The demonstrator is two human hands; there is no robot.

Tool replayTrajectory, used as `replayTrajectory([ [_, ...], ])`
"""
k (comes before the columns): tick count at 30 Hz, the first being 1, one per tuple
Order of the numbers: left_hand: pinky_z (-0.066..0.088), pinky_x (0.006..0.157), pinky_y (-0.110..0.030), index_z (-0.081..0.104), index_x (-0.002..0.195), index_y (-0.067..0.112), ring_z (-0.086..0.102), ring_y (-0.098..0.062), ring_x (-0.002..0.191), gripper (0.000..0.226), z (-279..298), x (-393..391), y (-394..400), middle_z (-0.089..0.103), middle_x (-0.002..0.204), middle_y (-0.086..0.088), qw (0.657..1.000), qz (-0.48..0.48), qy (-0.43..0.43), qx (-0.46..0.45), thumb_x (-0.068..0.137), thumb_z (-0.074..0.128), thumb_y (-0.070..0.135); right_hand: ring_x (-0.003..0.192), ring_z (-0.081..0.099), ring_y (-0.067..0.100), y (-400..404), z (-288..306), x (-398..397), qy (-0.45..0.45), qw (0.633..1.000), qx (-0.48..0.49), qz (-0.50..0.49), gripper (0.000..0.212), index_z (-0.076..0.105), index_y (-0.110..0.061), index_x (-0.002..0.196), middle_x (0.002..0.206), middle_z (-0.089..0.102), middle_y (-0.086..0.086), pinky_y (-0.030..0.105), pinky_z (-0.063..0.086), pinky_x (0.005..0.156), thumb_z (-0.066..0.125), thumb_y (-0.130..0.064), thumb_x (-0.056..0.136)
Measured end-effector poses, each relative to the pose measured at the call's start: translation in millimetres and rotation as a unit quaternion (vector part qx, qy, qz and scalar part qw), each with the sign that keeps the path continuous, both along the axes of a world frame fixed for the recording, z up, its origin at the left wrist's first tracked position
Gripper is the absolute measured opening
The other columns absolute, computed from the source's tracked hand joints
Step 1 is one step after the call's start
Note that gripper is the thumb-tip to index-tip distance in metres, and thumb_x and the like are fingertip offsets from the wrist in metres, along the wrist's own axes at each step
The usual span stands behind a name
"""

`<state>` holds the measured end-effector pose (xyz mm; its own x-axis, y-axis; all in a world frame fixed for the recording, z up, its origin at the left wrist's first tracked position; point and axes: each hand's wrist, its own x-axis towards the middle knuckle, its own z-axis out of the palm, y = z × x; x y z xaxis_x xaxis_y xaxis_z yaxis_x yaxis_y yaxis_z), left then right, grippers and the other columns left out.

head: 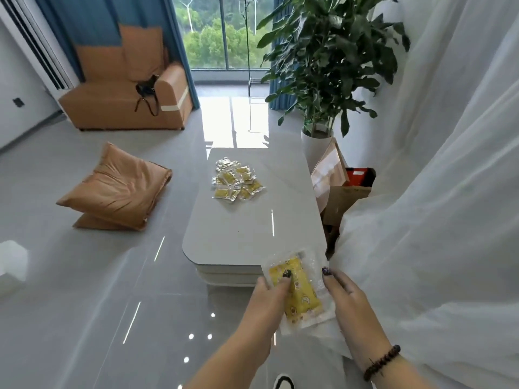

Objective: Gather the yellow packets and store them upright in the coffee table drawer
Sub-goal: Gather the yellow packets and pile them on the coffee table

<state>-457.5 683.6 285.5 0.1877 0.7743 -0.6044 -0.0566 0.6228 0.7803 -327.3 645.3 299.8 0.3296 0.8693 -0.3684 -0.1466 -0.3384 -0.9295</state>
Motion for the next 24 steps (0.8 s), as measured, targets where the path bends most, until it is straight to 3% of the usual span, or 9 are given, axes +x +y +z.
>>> replayTrajectory([
  [3,0.057,0.081,-0.036,0.055,0.115,0.021,0.069,-0.018,0.094,0.023,-3.0,-6.2,60.3,0.070,0.104,-0.001,0.999,0.046,0.028,0.009,0.094,0.057,0.028,0.090,0.069,0.020,72.8,1.1,-4.0,-0.025,0.999,-0.017,0.037,0.023,0.069,-0.030,0.083,0.088,0.074,-0.001,0.041,0.055,0.085,0.051,-0.023,0.096],
  [6,0.057,0.071,-0.032,0.052,0.118,0.020,0.069,-0.017,0.090,0.026,-5.8,-23.7,115.6,0.069,0.103,-0.002,0.994,0.092,0.047,0.019,0.093,0.058,0.024,0.090,0.069,0.018,138.5,-0.4,-17.9,-0.053,0.993,-0.029,0.102,0.015,0.066,-0.030,0.089,0.090,0.073,-0.001,0.040,0.055,0.087,0.057,-0.017,0.092],
  [11,0.056,0.068,-0.033,0.054,0.118,0.014,0.069,-0.021,0.088,0.028,-22.3,-61.1,200.7,0.070,0.102,-0.006,0.987,0.141,0.077,0.004,0.092,0.062,0.021,0.092,0.069,0.022,235.8,-19.6,-46.6,-0.071,0.985,-0.059,0.149,0.019,0.064,-0.024,0.095,0.092,0.073,0.004,0.044,0.054,0.089,0.061,-0.007,0.088],
  [16,0.049,0.056,-0.024,0.054,0.116,0.011,0.068,-0.019,0.084,0.026,-44.1,-98.1,298.6,0.068,0.100,-0.007,0.985,0.142,0.097,-0.006,0.093,0.061,0.021,0.088,0.068,0.027,327.6,-57.1,-72.9,-0.020,0.991,-0.109,0.074,0.022,0.066,-0.017,0.098,0.092,0.074,0.005,0.042,0.056,0.078,0.058,0.000,0.087],
  [18,0.051,0.052,-0.021,0.054,0.113,0.012,0.068,-0.018,0.081,0.024,-50.5,-107.7,338.4,0.068,0.100,-0.007,0.986,0.129,0.109,-0.004,0.093,0.060,0.022,0.091,0.067,0.033,359.3,-71.4,-82.9,0.003,0.991,-0.128,0.047,0.022,0.066,-0.017,0.102,0.094,0.073,0.007,0.048,0.054,0.076,0.058,-0.002,0.087],
  [21,0.058,0.069,-0.033,0.055,0.112,0.013,0.069,-0.021,0.085,0.023,-60.8,-113.1,395.6,0.069,0.100,-0.007,0.989,0.107,0.105,0.005,0.092,0.062,0.021,0.096,0.067,0.034,406.7,-86.7,-93.6,0.023,0.991,-0.129,-0.017,0.023,0.067,-0.018,0.099,0.096,0.072,0.009,0.052,0.053,0.089,0.057,-0.001,0.086],
  [24,0.059,0.079,-0.041,0.060,0.107,0.017,0.071,-0.023,0.087,0.016,-70.8,-106.5,443.2,0.072,0.097,-0.006,0.993,0.089,0.079,0.002,0.092,0.063,0.019,0.097,0.067,0.027,445.0,-97.6,-93.6,0.043,0.988,-0.131,-0.076,0.023,0.065,-0.018,0.105,0.098,0.072,0.005,0.050,0.052,0.091,0.057,-0.004,0.088],
])
